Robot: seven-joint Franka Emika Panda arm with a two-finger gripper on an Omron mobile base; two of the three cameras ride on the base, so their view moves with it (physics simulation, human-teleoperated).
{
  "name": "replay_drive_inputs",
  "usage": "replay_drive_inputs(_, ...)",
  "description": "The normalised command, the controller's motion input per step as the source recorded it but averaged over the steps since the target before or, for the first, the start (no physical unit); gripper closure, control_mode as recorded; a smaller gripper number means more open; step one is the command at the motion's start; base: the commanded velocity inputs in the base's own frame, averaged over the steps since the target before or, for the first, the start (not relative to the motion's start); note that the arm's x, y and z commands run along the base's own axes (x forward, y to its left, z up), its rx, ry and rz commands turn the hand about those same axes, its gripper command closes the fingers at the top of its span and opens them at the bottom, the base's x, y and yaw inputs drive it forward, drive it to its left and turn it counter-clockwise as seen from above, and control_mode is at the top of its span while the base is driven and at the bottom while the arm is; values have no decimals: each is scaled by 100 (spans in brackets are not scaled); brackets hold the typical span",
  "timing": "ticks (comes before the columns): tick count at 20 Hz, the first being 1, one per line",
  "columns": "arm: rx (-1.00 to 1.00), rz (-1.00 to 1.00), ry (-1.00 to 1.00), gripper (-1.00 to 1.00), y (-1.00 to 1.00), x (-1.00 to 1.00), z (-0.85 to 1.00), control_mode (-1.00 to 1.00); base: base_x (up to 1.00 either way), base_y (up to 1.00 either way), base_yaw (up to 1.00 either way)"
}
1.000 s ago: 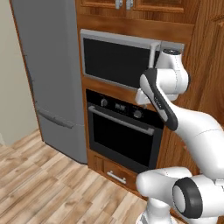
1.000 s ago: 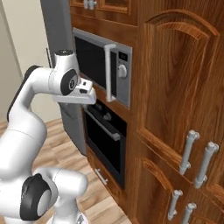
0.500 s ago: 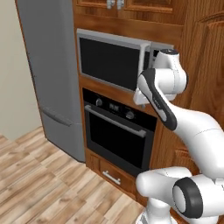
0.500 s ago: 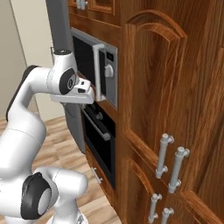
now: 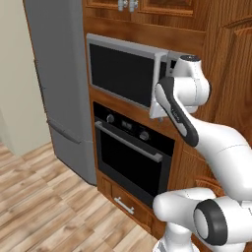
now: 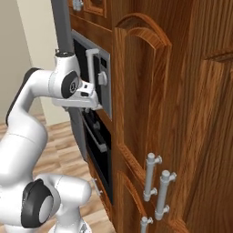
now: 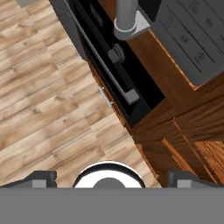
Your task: Take the baked cake out of the oven and place it on the plate for cooling. Then close the oven door.
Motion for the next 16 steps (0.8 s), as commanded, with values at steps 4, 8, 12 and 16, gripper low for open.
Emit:
replay_drive_inputs(4,0,4,1,-100,0,0,-4,-100,1,-6,14)
replay_drive_inputs(8,-1,14,4,-100,16,0,-11,-100,0,0,0)
replay_drive_inputs(12,-12,9,8,-100,67,6,-30,-100,0,0,0)
replay_drive_inputs(16,-26,1,3,-100,79,16,-38,-100,0,0,0)
